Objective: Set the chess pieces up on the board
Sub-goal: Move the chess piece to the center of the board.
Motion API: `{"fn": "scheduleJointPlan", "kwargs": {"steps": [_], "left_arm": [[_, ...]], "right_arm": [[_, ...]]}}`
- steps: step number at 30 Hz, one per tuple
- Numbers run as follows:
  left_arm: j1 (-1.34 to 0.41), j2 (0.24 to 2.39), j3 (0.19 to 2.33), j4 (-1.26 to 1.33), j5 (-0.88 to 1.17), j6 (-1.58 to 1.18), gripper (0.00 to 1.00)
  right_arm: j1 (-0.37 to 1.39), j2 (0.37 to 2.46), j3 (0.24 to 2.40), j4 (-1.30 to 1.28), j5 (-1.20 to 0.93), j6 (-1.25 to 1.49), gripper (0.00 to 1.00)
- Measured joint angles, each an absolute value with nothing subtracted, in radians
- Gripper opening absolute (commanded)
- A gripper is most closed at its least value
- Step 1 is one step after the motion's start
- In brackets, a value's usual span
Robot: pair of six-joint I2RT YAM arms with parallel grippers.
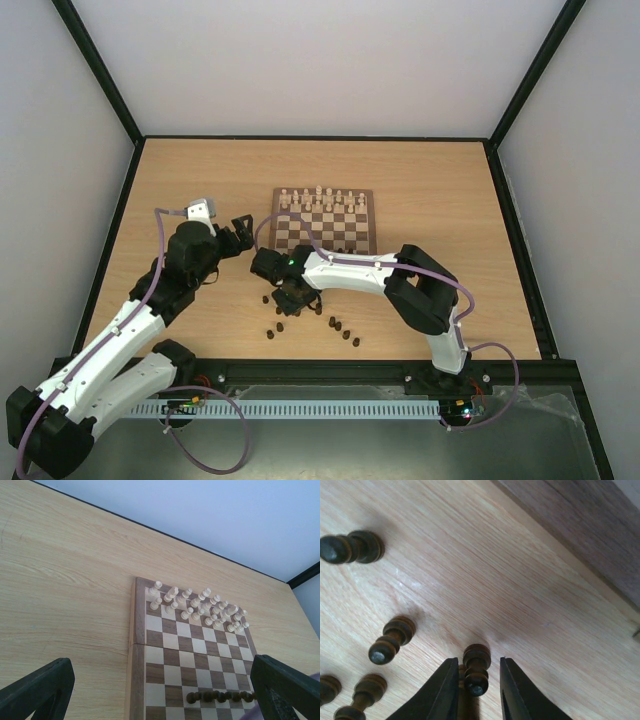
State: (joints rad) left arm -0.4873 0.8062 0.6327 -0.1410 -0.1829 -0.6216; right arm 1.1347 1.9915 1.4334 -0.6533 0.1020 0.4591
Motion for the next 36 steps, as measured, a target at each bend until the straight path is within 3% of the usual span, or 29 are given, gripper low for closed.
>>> {"fn": "scheduleJointPlan", "kwargs": {"steps": [36], "left_arm": [[-0.487,0.805,0.633,-0.141,-0.183,-0.622,1.0]], "right_arm": [[1.124,1.991,1.433,-0.685,0.116,0.43,0.21]]}}
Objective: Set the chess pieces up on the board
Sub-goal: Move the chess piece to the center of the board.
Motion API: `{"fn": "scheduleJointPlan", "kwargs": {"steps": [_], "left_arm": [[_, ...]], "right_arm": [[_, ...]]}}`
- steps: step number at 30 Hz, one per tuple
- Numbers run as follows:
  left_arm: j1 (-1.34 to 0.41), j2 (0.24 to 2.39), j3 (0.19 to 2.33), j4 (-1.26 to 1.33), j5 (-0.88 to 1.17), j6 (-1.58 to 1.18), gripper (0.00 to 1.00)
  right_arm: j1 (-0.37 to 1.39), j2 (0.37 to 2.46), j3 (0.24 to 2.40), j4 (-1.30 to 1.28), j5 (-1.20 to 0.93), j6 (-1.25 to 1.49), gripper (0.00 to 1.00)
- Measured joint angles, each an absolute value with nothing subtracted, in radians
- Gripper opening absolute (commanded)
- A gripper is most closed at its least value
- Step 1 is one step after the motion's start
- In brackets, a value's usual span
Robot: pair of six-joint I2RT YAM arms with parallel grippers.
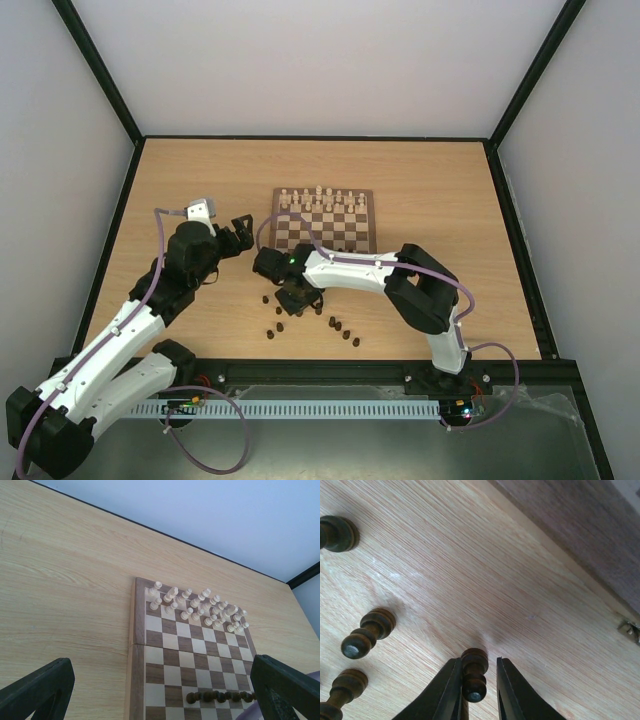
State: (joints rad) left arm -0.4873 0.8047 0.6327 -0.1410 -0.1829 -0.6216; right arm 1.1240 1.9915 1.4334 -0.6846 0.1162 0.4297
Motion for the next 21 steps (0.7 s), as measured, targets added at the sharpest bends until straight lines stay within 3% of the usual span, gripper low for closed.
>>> {"fn": "scheduleJointPlan", "kwargs": {"steps": [10,21], "left_arm": [[-0.487,0.805,0.633,-0.141,-0.183,-0.622,1.0],[-0.487,0.804,0.633,-0.141,-0.183,-0.622,1.0]], "right_arm": [[1.124,1.984,1.411,-0.683,0.116,0.43,0.2],[1.118,1.983,1.411,-0.683,0.122,0.429,0.12]]}}
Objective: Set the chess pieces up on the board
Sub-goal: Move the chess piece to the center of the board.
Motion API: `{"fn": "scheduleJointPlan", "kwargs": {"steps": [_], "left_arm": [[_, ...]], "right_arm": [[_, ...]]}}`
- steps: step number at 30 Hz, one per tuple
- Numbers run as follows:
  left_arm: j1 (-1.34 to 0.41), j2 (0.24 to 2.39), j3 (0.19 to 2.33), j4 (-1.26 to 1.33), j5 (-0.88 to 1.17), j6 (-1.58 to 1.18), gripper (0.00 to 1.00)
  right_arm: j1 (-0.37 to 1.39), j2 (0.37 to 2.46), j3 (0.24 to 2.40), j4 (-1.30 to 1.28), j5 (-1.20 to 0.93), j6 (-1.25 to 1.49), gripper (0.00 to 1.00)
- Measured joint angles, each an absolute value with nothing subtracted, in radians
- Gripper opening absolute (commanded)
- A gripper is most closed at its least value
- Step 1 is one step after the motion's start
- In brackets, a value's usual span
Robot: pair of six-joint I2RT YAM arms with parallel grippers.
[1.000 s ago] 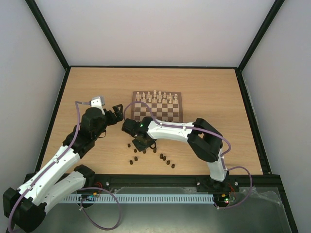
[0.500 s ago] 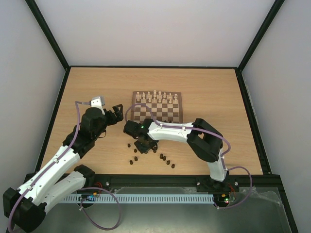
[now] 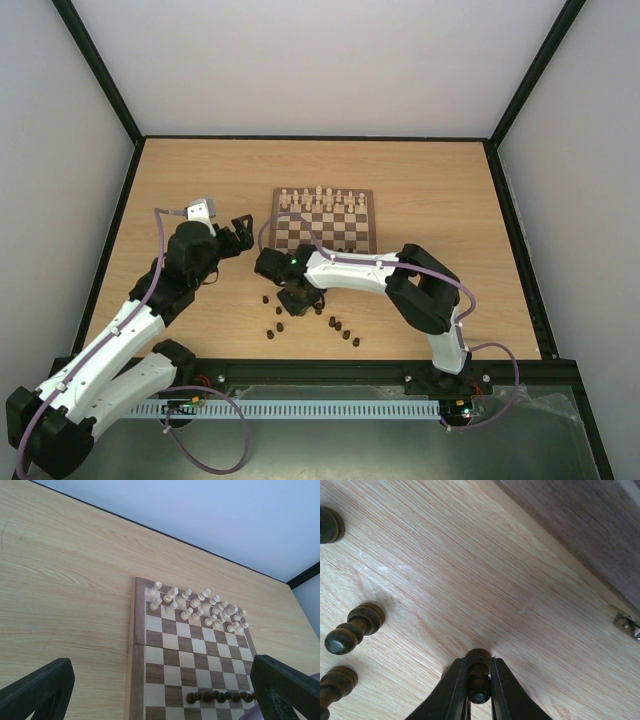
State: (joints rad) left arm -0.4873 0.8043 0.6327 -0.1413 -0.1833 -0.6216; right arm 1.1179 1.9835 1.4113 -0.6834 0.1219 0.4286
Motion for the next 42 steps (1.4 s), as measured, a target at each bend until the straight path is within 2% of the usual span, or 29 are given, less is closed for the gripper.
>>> {"fn": "scheduleJointPlan", "kwargs": {"steps": [18,20,22,25,34,39,42], "left_arm": [[-0.483,0.798,0.632,-0.141,-0.183,-0.622,0.99],[-0.483,0.798,0.632,-0.141,-0.183,-0.622,0.99],[-0.483,0.798,0.631,-0.141,-0.183,-0.622,0.99],[-0.483,0.798,0.629,-0.141,-0.183,-0.622,1.0],[-0.479,0.798,0.627,-0.141,-0.183,-0.622,0.99],[-0.478,0.799,0.627,-0.141,-0.183,-0.622,1.0],[-0.477,0.799,0.627,-0.141,-0.183,-0.622,1.0]], "right_arm": [[1.038,1.983,1.411,-0.683,0.144,0.422,0.1],[1.031,1.983,1.411,-0.683,0.145,0.419,0.13],[1.022,1.982,1.411,-0.683,0.146,0.414,0.22],[1.014,1.98,1.407,-0.683,0.148,0.409,0.27],[1.008,1.949,1.378,-0.68,0.148,0.408,0.26],[1.008,1.931,1.363,-0.678,0.148,0.408,0.28],[1.008,1.927,1.354,-0.678,0.149,0.411,0.26]]}}
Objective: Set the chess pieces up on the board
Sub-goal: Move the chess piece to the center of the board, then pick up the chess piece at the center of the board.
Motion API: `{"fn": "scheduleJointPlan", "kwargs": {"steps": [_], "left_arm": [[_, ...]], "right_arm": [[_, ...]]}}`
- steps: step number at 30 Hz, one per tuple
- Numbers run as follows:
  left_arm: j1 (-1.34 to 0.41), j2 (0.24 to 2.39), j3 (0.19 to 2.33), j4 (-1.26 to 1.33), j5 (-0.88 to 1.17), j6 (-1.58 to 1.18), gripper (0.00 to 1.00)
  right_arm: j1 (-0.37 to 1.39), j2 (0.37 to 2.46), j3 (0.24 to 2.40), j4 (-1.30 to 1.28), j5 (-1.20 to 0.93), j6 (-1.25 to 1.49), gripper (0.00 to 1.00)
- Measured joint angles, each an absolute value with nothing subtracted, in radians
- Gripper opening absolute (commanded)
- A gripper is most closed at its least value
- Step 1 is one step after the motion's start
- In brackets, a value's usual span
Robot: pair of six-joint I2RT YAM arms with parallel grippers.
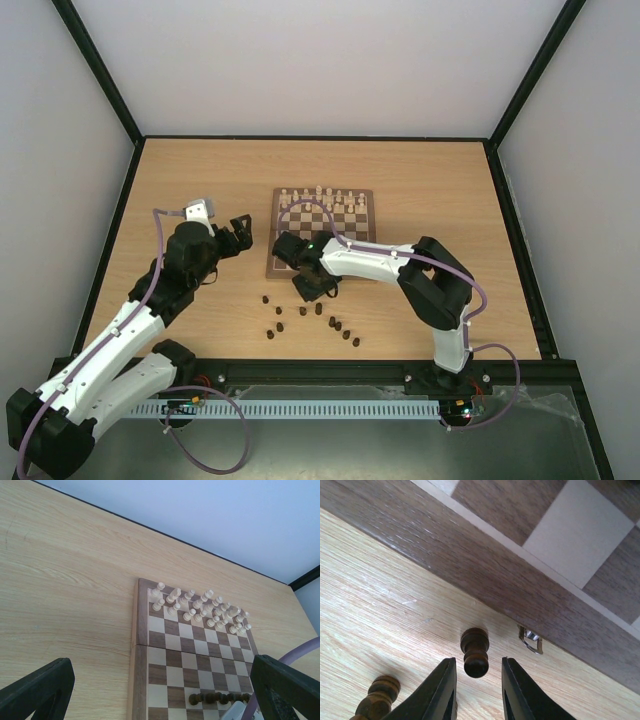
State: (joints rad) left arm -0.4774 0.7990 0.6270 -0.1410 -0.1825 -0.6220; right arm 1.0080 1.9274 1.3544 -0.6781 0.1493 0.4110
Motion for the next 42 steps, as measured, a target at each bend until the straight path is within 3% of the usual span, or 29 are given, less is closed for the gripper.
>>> {"fn": "scheduleJointPlan", "kwargs": {"steps": [11,25,31,36,42], "left_arm": [[-0.477,0.799,0.627,-0.141,-0.183,-0.622,0.99],[-0.477,0.799,0.627,-0.141,-0.183,-0.622,0.99],[-0.477,0.799,0.627,-0.141,-0.182,-0.622,1.0],[-0.477,0.799,0.627,-0.141,-0.181,-0.622,1.0],[-0.477,0.799,0.627,-0.141,-0.18,-0.622,1.0]], "right_arm": [[1.008,1.926,1.343,-0.674,0.15,0.411,0.25],[1.005,1.926,1.35,-0.658,0.147,0.405,0.12],[1.005,1.926,1.35,-0.651,0.141,0.403,0.22],[1.003,1.929,1.35,-0.646,0.139,0.402,0.12],[1.002,1.93,1.35,-0.641,0.138,0.4,0.09]]}}
